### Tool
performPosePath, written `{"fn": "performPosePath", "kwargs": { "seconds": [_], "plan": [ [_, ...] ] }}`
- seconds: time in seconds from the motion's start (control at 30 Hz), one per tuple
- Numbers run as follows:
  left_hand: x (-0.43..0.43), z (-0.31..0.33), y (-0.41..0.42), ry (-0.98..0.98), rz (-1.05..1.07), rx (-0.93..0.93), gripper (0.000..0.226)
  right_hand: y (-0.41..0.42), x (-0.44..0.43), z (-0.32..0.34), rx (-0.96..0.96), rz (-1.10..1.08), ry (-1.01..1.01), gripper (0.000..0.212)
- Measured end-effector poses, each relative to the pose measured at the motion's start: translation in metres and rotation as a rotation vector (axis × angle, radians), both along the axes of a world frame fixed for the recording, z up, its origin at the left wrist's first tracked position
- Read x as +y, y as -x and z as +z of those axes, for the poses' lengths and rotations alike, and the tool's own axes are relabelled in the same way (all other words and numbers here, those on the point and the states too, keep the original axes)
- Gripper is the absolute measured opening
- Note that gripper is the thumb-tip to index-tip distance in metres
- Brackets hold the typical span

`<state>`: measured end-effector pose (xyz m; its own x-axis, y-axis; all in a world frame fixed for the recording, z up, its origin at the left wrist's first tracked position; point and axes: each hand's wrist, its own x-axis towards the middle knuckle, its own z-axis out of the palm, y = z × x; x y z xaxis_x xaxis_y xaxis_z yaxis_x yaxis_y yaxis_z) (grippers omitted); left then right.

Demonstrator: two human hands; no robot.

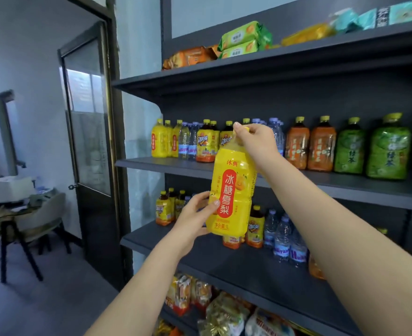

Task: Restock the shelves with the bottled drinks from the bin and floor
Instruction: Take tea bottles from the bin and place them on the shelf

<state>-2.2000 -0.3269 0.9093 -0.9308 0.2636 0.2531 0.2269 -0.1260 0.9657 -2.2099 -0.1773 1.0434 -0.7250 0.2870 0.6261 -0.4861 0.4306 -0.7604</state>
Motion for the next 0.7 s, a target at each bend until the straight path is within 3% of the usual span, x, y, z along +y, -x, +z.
{"fn": "performPosePath", "kwargs": {
  "seconds": [0.37, 0.7],
  "plan": [
    [-0.018, 0.033, 0.081, 0.024, -0.021, 0.086, 0.046, 0.059, -0.020, 0.041, 0.088, -0.031, -0.028, 0.038],
    [-0.089, 0.055, 0.234, 0.057, -0.111, 0.180, 0.037, 0.195, -0.087, 0.059, 0.107, -0.145, -0.088, 0.032]
  ]
}}
